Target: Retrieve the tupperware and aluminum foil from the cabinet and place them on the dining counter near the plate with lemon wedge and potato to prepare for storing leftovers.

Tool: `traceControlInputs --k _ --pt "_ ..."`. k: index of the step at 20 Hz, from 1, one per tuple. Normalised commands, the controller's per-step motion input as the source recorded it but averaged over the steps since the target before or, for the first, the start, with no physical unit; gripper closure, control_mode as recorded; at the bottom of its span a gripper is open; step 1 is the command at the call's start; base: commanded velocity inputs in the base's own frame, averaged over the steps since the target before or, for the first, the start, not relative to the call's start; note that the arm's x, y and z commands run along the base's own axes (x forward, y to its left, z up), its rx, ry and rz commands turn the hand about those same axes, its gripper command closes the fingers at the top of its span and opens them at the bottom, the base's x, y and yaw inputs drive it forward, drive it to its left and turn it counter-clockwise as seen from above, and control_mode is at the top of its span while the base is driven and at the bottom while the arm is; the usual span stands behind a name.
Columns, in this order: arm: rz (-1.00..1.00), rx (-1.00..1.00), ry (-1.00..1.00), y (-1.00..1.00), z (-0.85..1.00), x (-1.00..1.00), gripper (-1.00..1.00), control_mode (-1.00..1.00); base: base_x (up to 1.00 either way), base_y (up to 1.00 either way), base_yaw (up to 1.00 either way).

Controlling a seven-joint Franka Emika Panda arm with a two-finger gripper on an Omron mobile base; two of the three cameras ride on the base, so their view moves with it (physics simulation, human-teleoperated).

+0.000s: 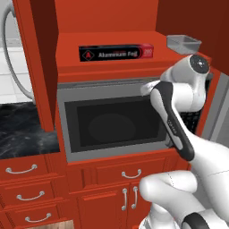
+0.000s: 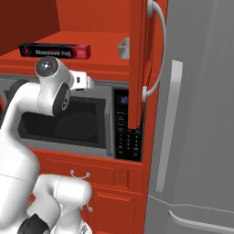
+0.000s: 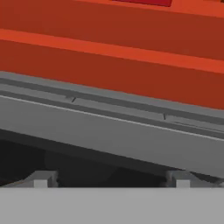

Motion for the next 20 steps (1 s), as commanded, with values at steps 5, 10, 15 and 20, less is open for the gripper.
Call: traceControlInputs --k 5,10,15,20 --pt "0.07 0.0 0.01 -0.01 0.73 0.3 -1.0 -1.0 0.0 0.0 0.0" --pt "0.01 0.0 0.15 -0.06 0.61 0.47 -1.0 -1.0 0.0 0.0 0.0" --pt "0.0 0.0 0.05 -0.01 0.21 0.18 -1.0 -1.0 0.0 0.0 0.0" --pt "0.0 0.0 0.0 -0.01 0.02 0.08 -1.0 -1.0 0.0 0.0 0.0"
